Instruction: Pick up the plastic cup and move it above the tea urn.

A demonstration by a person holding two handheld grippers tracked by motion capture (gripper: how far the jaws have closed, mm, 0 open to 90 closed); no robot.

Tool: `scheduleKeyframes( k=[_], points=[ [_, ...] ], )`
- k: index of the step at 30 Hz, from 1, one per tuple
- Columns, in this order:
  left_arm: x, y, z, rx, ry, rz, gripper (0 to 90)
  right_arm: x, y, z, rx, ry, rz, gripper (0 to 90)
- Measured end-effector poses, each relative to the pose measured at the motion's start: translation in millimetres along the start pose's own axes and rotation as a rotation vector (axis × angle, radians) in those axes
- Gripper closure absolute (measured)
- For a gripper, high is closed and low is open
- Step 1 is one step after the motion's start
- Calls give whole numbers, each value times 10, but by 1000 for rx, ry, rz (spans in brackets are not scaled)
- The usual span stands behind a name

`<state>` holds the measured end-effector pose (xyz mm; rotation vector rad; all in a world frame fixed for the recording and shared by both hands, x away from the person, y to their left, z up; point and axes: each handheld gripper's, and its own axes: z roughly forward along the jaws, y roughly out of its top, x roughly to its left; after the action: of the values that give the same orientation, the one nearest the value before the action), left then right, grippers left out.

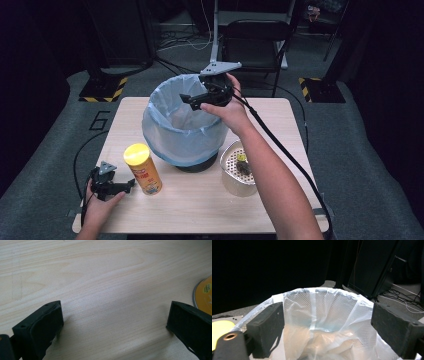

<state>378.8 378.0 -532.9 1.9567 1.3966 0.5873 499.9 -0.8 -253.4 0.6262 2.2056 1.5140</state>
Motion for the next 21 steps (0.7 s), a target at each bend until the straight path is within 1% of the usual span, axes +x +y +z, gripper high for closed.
scheduleKeyframes(
  k=[2,3,4,5,6,7,8,9,11,12,13,14,15,18,19,21],
  points=[
    [1,1,-2,3,0,1,4,4,2,-7,-2,0,-2,119],
    [2,1,-3,4,-1,3,4,18,12,-41,-16,-3,-5,125],
    [6,-2,-2,-1,0,8,4,27,14,-58,-21,1,-5,134],
    [11,0,-8,5,-3,14,5,37,16,-80,-21,8,-13,138],
    [9,2,-9,1,-1,5,10,49,16,-104,-17,9,-25,139],
    [9,2,-9,1,-1,5,19,61,13,-133,-12,3,-37,142],
    [-5,6,-17,7,-5,-12,28,71,8,-176,-14,5,-43,144],
    [-9,9,-22,2,-7,-12,41,72,5,-203,-18,6,-46,146],
    [-9,23,-55,1,-24,12,127,77,-9,-283,-27,-11,-46,153],
    [-14,29,-58,5,-29,16,159,69,-17,-329,-30,-14,-44,161],
    [-14,29,-58,5,-29,16,158,69,-17,-329,-30,-14,-44,161],
    [-28,37,-68,26,-25,20,158,63,-25,-374,-38,-17,-28,171],
    [-28,38,-61,23,-30,17,159,28,-57,-503,-37,-30,-28,190],
    [-13,43,-52,10,-32,13,175,3,-102,-639,-20,-53,-33,219],
    [3,47,-66,8,-41,-14,194,-2,-130,-710,-17,-65,-48,231],
    [27,51,-84,-11,-53,-24,233,-21,-173,-800,-19,-72,-55,240]
  ],
)
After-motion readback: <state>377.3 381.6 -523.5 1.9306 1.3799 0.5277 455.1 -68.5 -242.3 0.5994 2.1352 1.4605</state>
